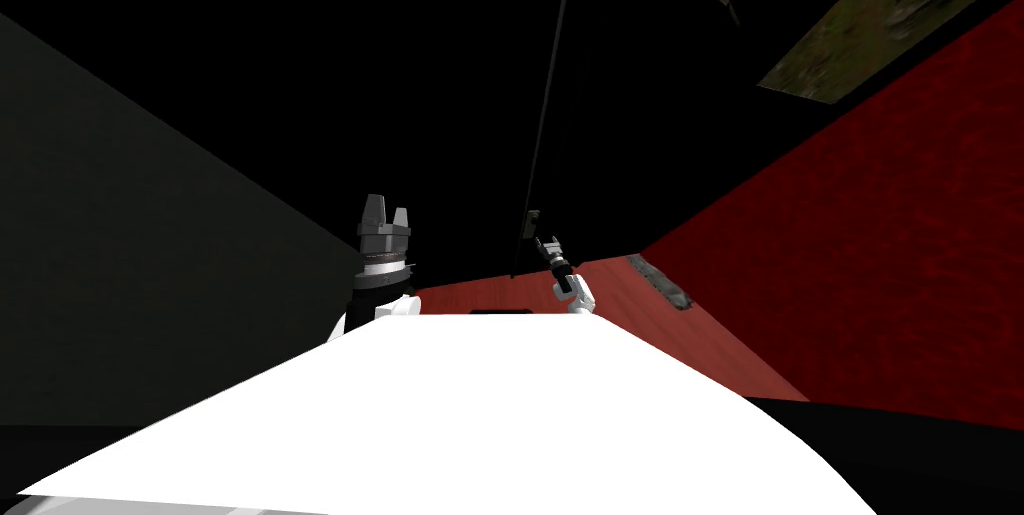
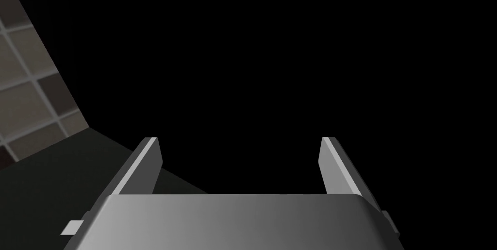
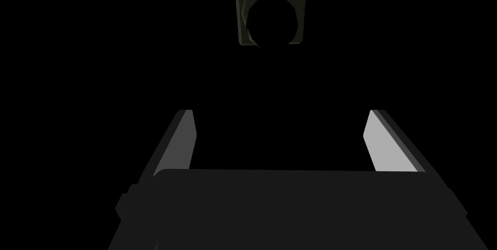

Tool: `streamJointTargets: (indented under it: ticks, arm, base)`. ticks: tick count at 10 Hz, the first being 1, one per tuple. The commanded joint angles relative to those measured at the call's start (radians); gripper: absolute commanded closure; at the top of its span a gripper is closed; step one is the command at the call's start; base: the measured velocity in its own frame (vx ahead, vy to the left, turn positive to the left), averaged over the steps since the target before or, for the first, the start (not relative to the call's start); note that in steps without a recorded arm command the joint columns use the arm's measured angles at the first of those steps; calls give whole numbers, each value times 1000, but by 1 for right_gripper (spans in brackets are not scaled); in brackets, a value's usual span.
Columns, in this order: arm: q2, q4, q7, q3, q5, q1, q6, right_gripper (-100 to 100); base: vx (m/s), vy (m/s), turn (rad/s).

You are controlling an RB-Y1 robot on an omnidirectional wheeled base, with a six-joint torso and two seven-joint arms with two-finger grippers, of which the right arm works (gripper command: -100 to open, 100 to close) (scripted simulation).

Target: Pull the door open

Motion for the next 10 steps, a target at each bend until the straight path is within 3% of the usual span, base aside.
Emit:
streamJointTargets:
  ticks: [1, 2, 9, 10]
  arm:
    - [-26, 17, -7, -23, -13, -1, -14, -100]
    - [-33, 21, -9, -29, -16, -1, -18, -100]
    - [-133, 93, -39, -128, -71, -3, -77, -100]
    - [-122, 91, -32, -120, -66, -9, -70, -100]
  base:
    - [95, 83, 151]
    - [156, 84, 83]
    - [197, 93, 101]
    - [80, 15, 2]
